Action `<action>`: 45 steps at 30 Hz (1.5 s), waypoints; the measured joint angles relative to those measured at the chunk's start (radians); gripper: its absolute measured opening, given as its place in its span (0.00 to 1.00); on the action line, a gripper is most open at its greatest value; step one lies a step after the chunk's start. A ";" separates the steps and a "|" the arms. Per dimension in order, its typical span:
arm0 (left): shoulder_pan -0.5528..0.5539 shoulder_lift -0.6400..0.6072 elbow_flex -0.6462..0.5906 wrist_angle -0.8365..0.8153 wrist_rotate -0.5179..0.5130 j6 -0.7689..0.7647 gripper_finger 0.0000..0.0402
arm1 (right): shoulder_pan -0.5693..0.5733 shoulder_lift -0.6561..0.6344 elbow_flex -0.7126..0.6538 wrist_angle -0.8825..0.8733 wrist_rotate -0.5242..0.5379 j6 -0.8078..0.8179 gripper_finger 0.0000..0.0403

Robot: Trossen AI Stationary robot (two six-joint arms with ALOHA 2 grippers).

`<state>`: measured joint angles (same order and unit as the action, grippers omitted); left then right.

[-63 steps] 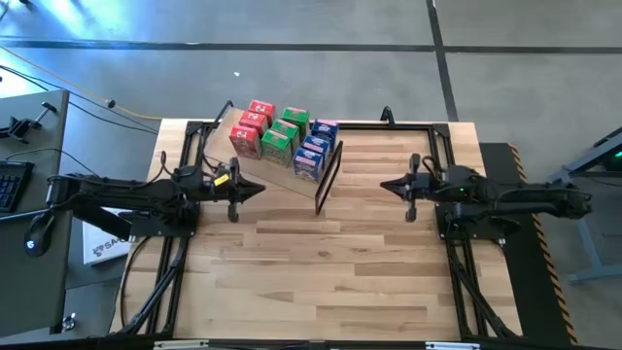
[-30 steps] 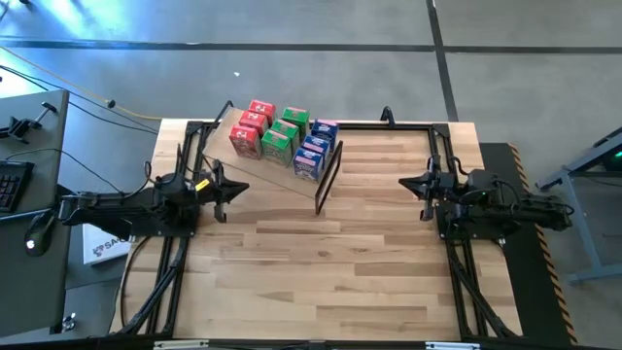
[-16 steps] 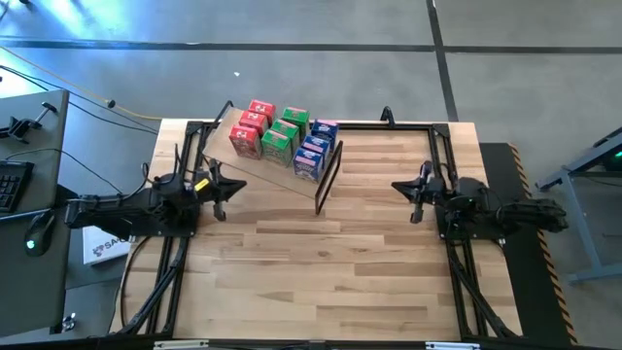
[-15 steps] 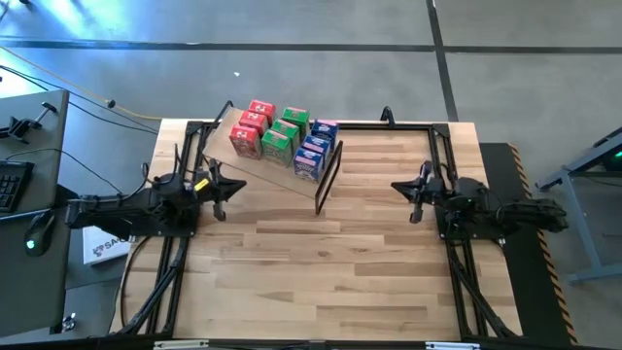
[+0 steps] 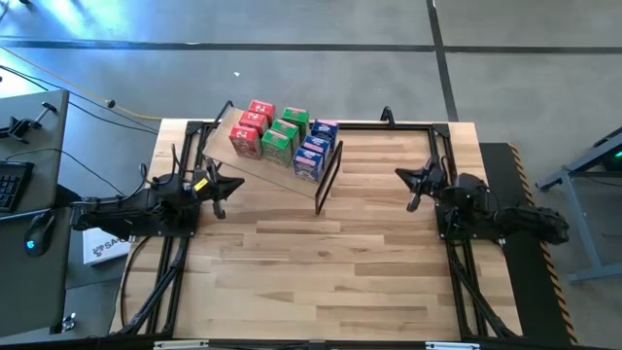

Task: Stack cereal on shelf
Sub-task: Return to Home Position

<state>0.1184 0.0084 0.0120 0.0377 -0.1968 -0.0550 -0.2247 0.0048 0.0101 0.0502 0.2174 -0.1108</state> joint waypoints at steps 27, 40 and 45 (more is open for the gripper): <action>0.000 0.070 0.000 0.003 -0.012 -0.003 0.00 | -0.057 0.002 -0.001 0.000 -0.004 0.059 0.00; 0.000 0.070 0.000 0.004 -0.012 -0.003 0.00 | -0.057 0.002 -0.001 0.000 -0.004 0.059 0.00; 0.000 0.070 0.000 0.004 -0.012 -0.003 0.00 | -0.057 0.002 -0.002 0.000 -0.004 0.059 0.00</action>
<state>0.1181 0.0784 0.0120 0.0414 -0.2091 -0.0582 -0.2817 0.0071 0.0086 0.0502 0.2134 -0.0518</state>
